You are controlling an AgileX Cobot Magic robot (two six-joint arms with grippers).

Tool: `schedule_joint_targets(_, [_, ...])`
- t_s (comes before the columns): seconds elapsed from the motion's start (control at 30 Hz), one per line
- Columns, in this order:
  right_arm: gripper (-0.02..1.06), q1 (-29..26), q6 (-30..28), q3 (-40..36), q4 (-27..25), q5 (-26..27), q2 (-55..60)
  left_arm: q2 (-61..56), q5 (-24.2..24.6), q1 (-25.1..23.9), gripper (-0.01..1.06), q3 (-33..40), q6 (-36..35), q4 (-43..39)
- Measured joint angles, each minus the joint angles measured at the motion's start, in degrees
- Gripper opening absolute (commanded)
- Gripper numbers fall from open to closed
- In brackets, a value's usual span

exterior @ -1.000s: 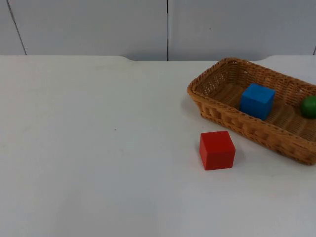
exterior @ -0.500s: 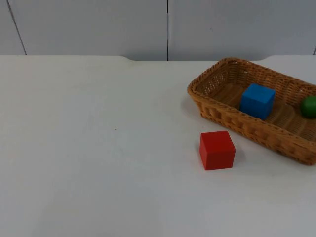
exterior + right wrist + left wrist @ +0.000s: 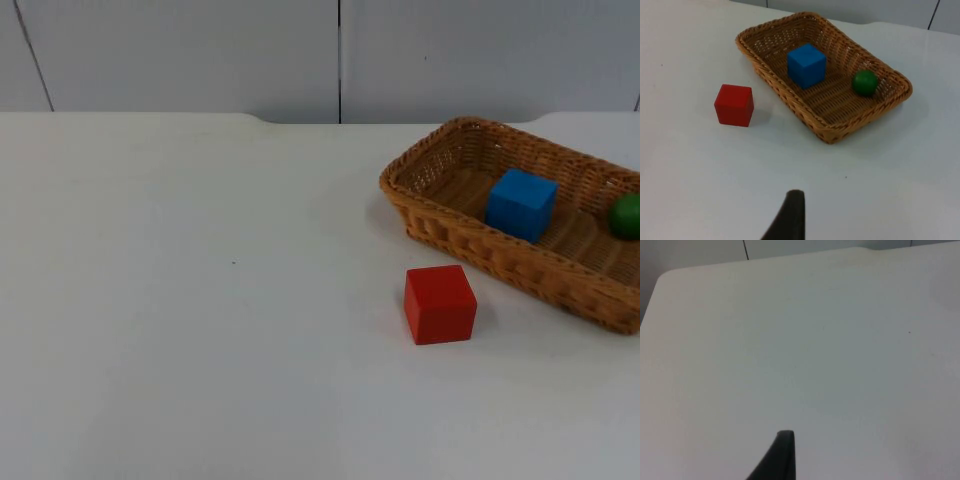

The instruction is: Place all geometric objects except the red cube into the basket.

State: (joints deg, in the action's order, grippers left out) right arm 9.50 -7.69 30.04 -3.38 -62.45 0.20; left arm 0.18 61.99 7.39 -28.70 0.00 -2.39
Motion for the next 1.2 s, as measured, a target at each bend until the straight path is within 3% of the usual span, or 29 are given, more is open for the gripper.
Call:
schedule_joint_targets(0.33, [0.84, 0.0, 0.0, 0.0, 0.1, 0.0, 0.0, 0.0, 0.0, 0.0, 1.05, 0.0, 0.0, 0.0])
schedule_joint_targets(0.53, [1.05, 0.0, 0.46, 0.0, 0.35, 0.0, 0.0, 0.0, 0.0, 0.0, 1.05, 0.0, 0.0, 0.0])
schedule_joint_targets(0.73, [1.05, 0.0, 7.69, 0.0, 5.77, 0.0, 0.0, 0.0, 0.0, 0.0, 1.05, 0.0, 0.0, 0.0])
schedule_joint_targets(1.2, [1.05, 0.0, 9.55, 0.0, 6.43, 0.0, 0.0, 0.0, 0.0, 0.0, 1.05, 0.0, 0.0, 0.0])
